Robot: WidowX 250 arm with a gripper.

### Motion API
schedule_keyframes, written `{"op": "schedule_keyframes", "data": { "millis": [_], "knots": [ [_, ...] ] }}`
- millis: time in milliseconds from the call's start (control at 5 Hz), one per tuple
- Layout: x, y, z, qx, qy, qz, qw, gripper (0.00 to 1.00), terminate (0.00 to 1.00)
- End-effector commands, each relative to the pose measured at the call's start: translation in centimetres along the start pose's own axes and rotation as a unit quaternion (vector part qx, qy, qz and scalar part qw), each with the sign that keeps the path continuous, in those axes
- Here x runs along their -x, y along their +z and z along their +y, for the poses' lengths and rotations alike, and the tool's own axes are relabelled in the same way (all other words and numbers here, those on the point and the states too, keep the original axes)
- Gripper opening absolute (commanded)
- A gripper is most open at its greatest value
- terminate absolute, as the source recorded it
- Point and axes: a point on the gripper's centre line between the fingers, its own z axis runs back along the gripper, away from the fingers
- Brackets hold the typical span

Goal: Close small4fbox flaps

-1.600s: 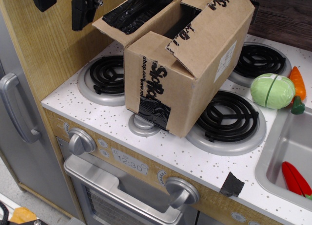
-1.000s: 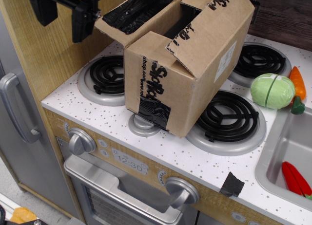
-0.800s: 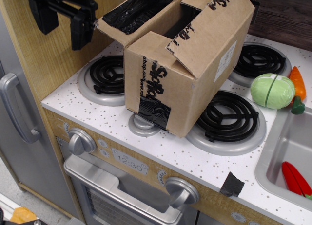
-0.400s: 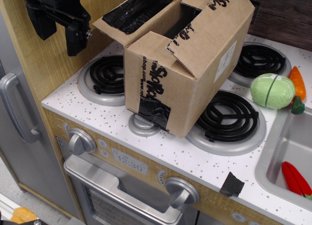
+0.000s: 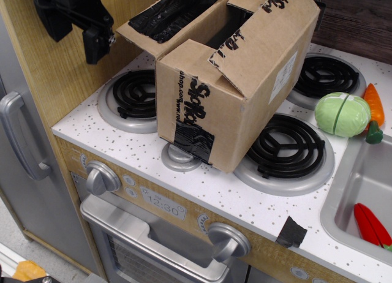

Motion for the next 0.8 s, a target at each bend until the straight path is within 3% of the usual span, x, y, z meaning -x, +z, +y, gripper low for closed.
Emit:
{"op": "schedule_keyframes", "data": {
  "millis": [0, 400, 600],
  "knots": [
    [-1.4, 2.8, 0.1, -0.038, -0.005, -0.104, 0.9938, 1.0, 0.0],
    [-2.8, 2.3, -0.8, -0.033, 0.003, -0.116, 0.9927, 1.0, 0.0],
    [-3.6, 2.3, -1.4, -0.021, 0.01, -0.099, 0.9948, 1.0, 0.0]
  ]
}}
